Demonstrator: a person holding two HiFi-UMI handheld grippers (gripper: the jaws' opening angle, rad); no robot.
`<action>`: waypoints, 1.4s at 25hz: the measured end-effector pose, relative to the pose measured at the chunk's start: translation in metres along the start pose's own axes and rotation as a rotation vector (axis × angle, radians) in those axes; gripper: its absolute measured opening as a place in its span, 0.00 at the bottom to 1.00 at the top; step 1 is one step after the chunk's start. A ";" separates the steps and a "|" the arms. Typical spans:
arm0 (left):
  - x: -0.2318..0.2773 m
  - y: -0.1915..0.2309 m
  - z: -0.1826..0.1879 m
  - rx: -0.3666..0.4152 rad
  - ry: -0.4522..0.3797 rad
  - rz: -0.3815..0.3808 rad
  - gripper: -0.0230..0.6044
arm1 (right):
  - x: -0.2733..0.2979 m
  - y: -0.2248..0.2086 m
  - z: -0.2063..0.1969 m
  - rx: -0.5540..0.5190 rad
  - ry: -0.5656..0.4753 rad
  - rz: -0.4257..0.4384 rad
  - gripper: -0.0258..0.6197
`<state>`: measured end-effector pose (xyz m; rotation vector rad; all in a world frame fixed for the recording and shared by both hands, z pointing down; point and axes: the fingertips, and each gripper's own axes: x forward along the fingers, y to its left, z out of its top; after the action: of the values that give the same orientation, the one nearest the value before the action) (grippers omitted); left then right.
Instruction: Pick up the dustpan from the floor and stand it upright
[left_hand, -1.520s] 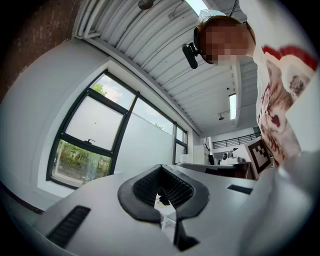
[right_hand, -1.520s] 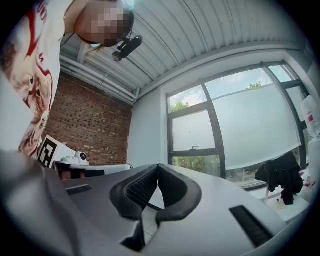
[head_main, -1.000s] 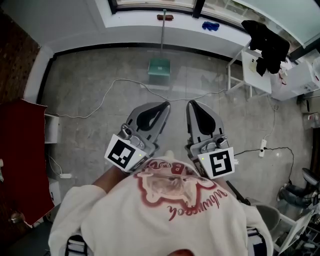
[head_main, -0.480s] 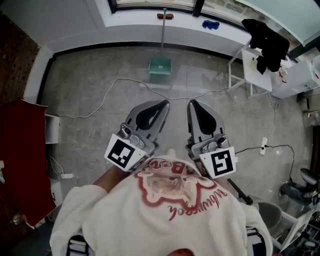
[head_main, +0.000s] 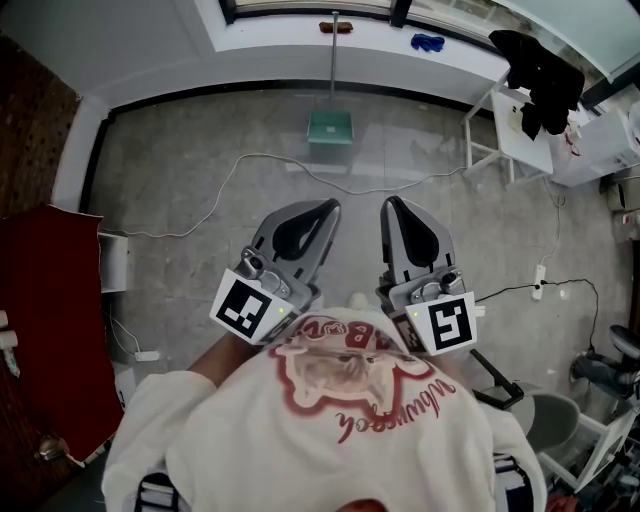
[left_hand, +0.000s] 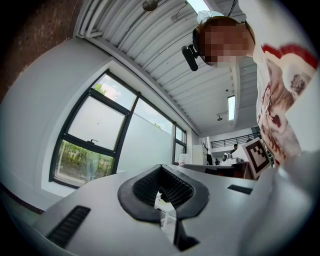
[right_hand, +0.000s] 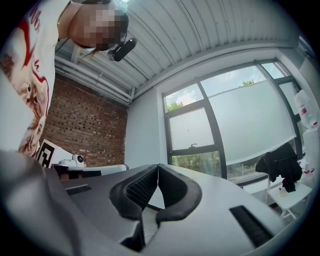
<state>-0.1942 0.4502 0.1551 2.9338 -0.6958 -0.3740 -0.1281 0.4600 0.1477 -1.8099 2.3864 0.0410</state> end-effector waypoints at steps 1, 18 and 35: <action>-0.003 0.004 0.000 0.004 0.001 -0.003 0.07 | 0.002 0.003 -0.001 -0.004 -0.005 -0.006 0.08; 0.046 0.069 -0.012 0.032 -0.007 0.007 0.07 | 0.062 -0.040 -0.017 -0.008 -0.003 -0.023 0.08; 0.270 0.211 -0.024 0.049 -0.033 0.077 0.07 | 0.243 -0.234 -0.019 -0.007 0.015 0.067 0.08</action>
<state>-0.0446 0.1411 0.1533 2.9415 -0.8311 -0.4050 0.0305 0.1614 0.1500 -1.7387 2.4595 0.0427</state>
